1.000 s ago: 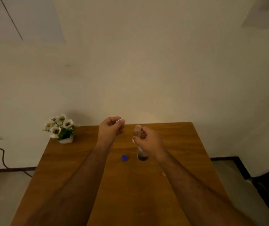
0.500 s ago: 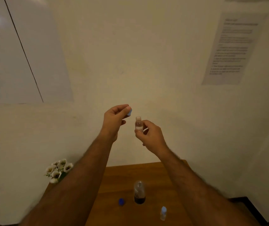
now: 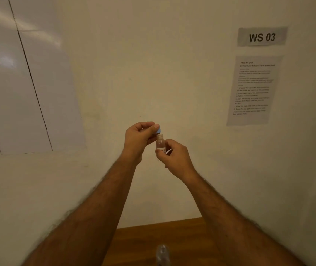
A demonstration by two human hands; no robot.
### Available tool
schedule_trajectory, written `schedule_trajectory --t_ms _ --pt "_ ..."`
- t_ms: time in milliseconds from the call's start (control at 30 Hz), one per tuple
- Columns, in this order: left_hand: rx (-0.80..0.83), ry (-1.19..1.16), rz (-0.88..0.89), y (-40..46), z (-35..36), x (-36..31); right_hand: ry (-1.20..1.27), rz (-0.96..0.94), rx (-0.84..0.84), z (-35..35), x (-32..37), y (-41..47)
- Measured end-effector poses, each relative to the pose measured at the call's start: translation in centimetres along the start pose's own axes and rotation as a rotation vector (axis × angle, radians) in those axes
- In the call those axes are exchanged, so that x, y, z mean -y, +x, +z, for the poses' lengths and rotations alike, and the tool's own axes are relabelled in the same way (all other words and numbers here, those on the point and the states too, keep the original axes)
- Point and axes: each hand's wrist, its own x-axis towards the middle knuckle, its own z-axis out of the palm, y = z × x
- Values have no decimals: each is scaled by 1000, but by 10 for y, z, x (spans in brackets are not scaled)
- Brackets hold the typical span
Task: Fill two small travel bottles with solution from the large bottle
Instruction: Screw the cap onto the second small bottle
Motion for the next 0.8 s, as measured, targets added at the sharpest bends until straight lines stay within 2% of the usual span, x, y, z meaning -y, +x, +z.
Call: schedule_trajectory --t_ms 300,500,800 --pt "41 104 76 7 5 -19 22 -39 -15 -9 16 16" --pt "15 117 117 7 4 -27 81 -59 -25 -11 24 18" --pt "88 131 157 7 6 -34 57 -72 -68 -12 29 18"
